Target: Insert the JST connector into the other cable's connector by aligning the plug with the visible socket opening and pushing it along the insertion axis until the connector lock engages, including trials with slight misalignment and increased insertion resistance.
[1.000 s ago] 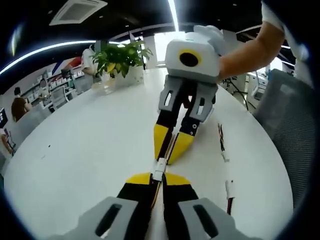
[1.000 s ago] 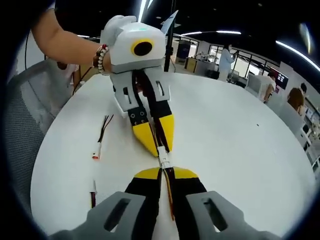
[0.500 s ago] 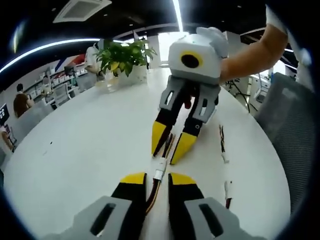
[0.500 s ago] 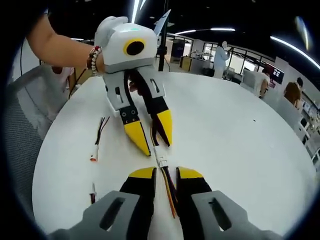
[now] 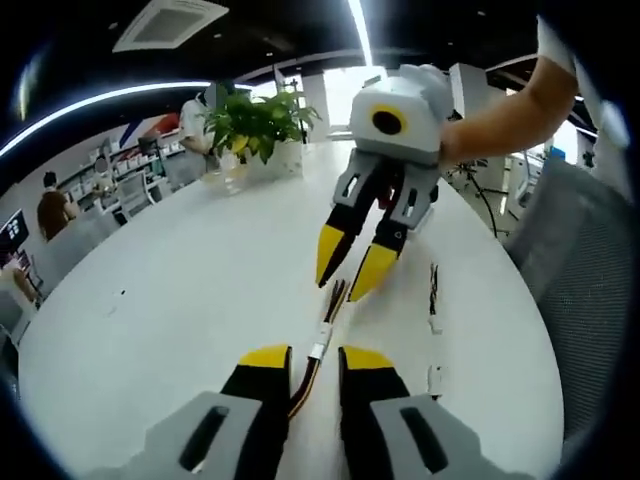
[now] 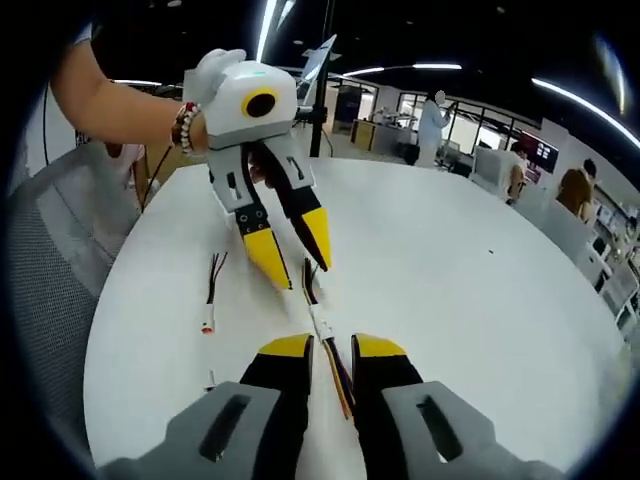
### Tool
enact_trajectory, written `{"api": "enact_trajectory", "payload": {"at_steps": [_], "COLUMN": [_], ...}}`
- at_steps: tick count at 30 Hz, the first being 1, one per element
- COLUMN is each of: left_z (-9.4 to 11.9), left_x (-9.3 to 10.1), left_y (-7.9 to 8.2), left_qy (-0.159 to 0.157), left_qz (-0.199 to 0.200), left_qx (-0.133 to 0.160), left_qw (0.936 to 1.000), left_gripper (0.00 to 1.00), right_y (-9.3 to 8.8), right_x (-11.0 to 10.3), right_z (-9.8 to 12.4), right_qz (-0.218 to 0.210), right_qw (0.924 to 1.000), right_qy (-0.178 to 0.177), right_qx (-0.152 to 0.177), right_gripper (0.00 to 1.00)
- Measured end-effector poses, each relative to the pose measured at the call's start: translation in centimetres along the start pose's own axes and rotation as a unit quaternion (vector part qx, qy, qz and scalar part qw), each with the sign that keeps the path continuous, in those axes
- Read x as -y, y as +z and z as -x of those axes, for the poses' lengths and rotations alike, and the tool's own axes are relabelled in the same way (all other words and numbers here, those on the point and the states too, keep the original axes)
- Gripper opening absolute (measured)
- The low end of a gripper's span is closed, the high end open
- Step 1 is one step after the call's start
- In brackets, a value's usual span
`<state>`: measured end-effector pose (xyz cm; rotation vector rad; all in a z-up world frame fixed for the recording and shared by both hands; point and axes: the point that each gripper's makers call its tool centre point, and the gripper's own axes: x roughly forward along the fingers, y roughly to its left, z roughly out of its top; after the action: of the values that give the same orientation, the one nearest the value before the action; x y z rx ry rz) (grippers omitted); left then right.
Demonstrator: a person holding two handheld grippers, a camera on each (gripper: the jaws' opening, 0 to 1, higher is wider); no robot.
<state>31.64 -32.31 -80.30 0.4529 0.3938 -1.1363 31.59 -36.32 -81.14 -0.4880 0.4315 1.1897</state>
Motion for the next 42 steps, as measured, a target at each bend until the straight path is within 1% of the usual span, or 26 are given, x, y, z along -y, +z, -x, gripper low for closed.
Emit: {"api": "enact_trajectory", "payload": {"at_steps": [2, 4, 7, 8, 14, 18, 24, 27, 37, 42], "left_z": [0.5, 0.9, 1.3, 1.5, 2.3, 2.8, 3.1, 3.2, 3.8, 3.9], "left_x": [0.3, 1.1, 2.3, 2.7, 3.8, 4.7, 5.6, 6.0, 7.4, 8.0], "left_y": [0.4, 0.7, 0.4, 0.2, -0.4, -0.5, -0.8, -1.1, -1.6, -2.2], "left_qy": [0.004, 0.002, -0.005, -0.010, -0.006, -0.007, -0.009, -0.015, -0.028, -0.030], "left_qz": [0.000, 0.001, -0.003, 0.003, 0.022, 0.028, 0.028, 0.027, 0.031, 0.034], "left_qx": [0.002, 0.008, 0.004, 0.005, 0.005, 0.006, -0.003, -0.007, -0.018, -0.017], "left_qw": [1.0000, 1.0000, 1.0000, 0.9999, 0.9997, 0.9996, 0.9996, 0.9995, 0.9990, 0.9988], "left_gripper": [0.12, 0.13, 0.14, 0.14, 0.14, 0.15, 0.16, 0.16, 0.19, 0.19], "right_y": [0.3, 0.6, 0.8, 1.0, 1.5, 1.2, 0.9, 0.6, -0.3, -1.0], "right_x": [-0.2, -0.5, -1.2, -1.6, -3.1, -3.8, -5.1, -5.7, -7.1, -7.7], "right_z": [0.6, 1.1, 1.8, 2.0, 2.9, 3.1, 3.2, 3.4, 3.7, 3.6], "right_qz": [0.003, 0.004, 0.009, 0.013, 0.028, 0.032, 0.026, 0.024, 0.012, 0.005], "right_qw": [1.0000, 1.0000, 0.9999, 0.9999, 0.9996, 0.9995, 0.9996, 0.9997, 0.9999, 0.9999], "right_qy": [-0.005, -0.007, -0.008, -0.006, -0.002, -0.001, 0.001, 0.001, -0.001, 0.002], "right_qx": [0.002, 0.004, 0.003, 0.004, 0.003, -0.003, -0.004, -0.004, -0.009, -0.015], "right_gripper": [0.12, 0.12, 0.13, 0.13, 0.12, 0.13, 0.13, 0.12, 0.12, 0.13]}}
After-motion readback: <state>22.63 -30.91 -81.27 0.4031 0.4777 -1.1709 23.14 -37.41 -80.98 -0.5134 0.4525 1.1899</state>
